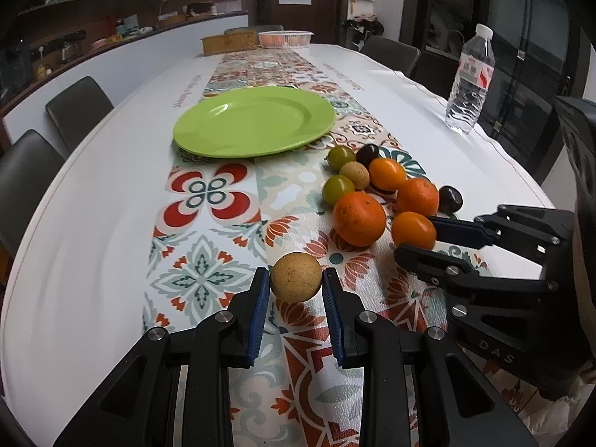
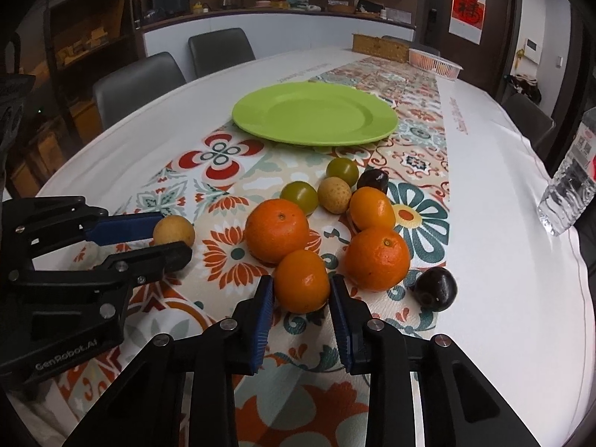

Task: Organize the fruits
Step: 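Carry the tan fruit and tangerine onto the green plate and open both tools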

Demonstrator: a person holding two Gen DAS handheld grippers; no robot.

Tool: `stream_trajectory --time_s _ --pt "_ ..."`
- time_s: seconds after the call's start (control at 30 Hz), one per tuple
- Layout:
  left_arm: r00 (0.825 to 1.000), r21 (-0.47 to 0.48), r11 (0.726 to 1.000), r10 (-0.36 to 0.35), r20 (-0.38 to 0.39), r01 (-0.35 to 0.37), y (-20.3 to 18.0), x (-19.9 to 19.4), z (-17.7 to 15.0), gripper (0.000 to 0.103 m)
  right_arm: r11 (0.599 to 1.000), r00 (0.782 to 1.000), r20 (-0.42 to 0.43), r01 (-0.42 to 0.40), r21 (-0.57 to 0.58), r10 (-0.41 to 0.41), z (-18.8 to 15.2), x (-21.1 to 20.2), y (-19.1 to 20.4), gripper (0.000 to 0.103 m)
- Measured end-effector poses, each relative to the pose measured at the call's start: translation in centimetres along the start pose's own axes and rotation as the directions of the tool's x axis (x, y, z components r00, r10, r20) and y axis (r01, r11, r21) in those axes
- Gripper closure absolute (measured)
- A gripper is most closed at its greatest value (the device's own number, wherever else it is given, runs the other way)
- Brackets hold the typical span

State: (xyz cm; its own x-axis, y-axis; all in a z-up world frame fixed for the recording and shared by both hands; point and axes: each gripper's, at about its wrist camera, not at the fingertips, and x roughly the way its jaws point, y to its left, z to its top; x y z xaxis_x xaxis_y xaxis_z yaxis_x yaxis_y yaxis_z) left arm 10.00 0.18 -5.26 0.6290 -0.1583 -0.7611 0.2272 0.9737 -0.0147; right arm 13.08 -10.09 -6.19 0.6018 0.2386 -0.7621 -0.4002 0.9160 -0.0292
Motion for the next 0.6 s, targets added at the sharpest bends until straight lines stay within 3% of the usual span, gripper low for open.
stream_trajectory --time_s 0.23,0.6 --pt "0.999 -0.017 1.0 0.014 0.039 -0.014 0.2 -1.2 0.9 0.074 1.0 0.999 0.047 0.0 0.0 0.0 0.3 -2.0 0.0 0.072" --pt "0.989 -0.014 0.998 0.059 0.133 -0.057 1.1 -2.8 4.4 0.074 1.0 0.993 0.12 -0.018 -0.008 0.018 4.2 -3.3 -1.2 0.072"
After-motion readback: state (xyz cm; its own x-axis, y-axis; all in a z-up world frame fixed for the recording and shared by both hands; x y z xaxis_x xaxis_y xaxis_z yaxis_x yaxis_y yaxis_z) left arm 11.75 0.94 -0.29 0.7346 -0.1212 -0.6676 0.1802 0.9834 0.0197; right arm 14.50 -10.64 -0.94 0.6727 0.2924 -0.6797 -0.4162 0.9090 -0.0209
